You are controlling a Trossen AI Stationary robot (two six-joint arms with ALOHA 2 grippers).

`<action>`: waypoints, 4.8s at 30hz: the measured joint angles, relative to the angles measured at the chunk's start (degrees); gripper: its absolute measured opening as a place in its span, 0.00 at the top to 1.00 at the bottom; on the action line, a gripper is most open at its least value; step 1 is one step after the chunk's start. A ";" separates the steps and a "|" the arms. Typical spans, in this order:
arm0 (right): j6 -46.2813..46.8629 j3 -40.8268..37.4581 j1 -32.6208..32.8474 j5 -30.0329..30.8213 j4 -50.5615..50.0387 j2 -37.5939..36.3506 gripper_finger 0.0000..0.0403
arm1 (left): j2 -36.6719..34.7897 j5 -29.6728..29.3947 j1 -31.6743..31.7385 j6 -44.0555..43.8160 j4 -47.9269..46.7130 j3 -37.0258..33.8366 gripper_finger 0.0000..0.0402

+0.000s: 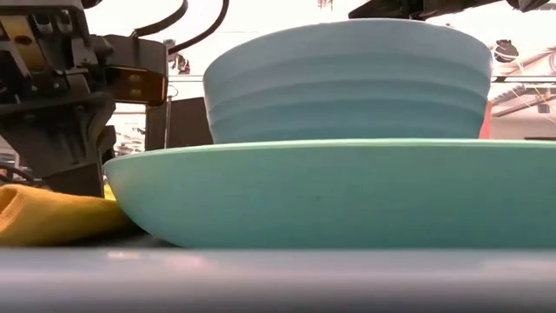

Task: Set up tray
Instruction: Put the yellow napkin to the left of the blue plate, then put the orange fork on the yellow napkin

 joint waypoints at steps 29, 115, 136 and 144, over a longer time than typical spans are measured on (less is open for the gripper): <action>-0.01 0.00 0.00 0.01 -0.05 0.00 0.75 | -0.93 -2.52 -0.04 2.22 -0.65 -0.07 0.92; 37.95 80.11 -33.90 -52.66 -60.38 69.85 0.54 | -7.63 -17.98 -16.08 61.15 78.96 -25.51 0.94; 41.38 80.08 -31.48 -50.76 -55.42 76.22 0.51 | -7.61 -18.07 -16.04 63.32 78.46 -25.53 0.92; 42.02 80.06 -31.30 -50.94 -56.29 77.35 0.51 | -7.58 -18.21 -15.92 65.41 78.42 -25.53 0.92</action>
